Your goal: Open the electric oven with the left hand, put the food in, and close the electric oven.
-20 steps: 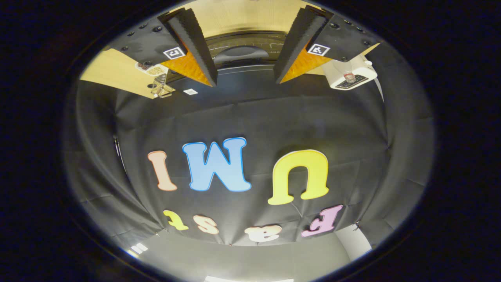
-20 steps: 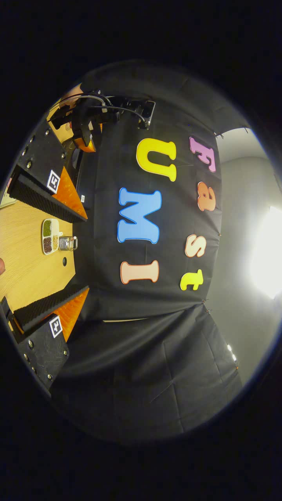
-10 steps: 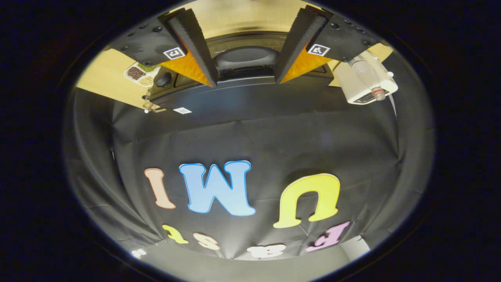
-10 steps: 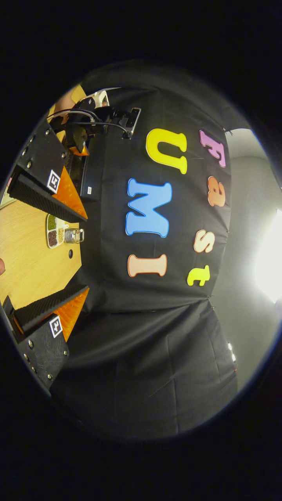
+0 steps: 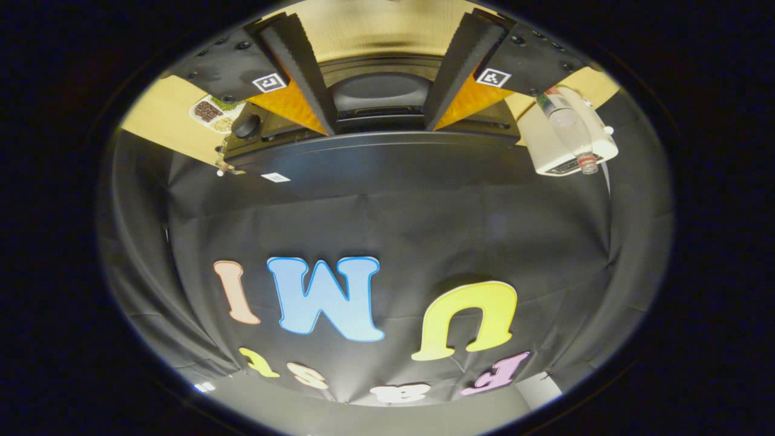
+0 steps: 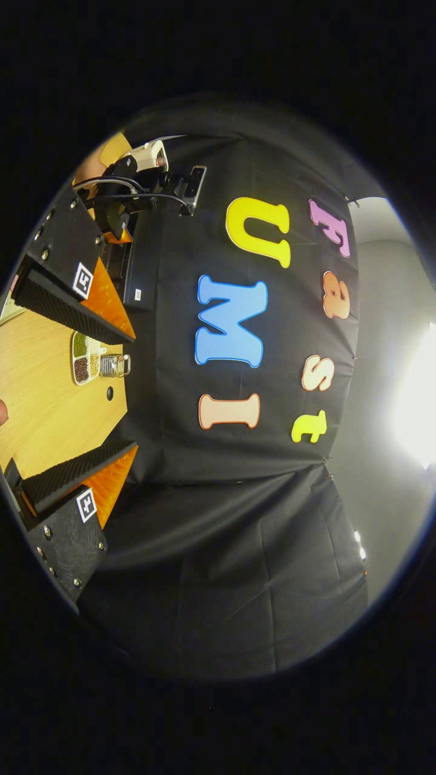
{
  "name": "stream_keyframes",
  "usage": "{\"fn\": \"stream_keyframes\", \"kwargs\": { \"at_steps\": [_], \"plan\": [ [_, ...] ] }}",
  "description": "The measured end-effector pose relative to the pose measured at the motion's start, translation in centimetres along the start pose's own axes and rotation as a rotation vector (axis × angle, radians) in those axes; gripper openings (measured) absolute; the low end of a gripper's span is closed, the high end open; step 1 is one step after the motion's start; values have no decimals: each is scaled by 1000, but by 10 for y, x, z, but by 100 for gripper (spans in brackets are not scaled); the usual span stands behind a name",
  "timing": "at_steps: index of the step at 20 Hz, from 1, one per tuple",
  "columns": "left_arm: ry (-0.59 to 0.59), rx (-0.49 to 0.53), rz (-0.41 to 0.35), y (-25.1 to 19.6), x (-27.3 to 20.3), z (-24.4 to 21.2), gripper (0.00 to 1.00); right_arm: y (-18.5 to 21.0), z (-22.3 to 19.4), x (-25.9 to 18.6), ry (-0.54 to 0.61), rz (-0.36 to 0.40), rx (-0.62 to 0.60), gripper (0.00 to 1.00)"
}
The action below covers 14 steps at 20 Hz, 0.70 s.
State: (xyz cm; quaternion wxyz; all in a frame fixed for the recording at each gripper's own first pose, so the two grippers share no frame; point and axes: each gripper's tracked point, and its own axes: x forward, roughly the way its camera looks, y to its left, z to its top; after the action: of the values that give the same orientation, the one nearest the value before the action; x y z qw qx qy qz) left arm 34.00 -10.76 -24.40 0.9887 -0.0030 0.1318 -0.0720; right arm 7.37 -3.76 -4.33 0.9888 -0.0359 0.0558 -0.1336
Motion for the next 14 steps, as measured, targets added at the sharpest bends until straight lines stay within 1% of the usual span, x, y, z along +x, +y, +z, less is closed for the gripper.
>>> {"fn": "stream_keyframes", "kwargs": {
  "at_steps": [1,2,4,5,7,11,12,14],
  "plan": [
    [4,0,2,0,-5,-2,100,0,1,0,-1,8,-2,98],
    [5,0,3,-1,-12,-5,98,-1,2,-2,-1,16,-2,98],
    [14,2,6,-2,-24,-12,98,-3,2,-3,-2,32,-2,98],
    [19,4,9,-3,-31,-15,100,-3,3,-5,-4,39,-2,98],
    [34,5,15,-4,-42,-23,98,-7,4,-8,-2,52,0,98],
    [70,9,33,-6,-60,-42,97,-18,1,-15,2,65,5,98],
    [81,11,39,-7,-64,-48,94,-22,-2,-18,7,68,4,98],
    [96,15,52,-7,-69,-58,100,-27,-5,-22,17,70,1,98]
  ]
}}
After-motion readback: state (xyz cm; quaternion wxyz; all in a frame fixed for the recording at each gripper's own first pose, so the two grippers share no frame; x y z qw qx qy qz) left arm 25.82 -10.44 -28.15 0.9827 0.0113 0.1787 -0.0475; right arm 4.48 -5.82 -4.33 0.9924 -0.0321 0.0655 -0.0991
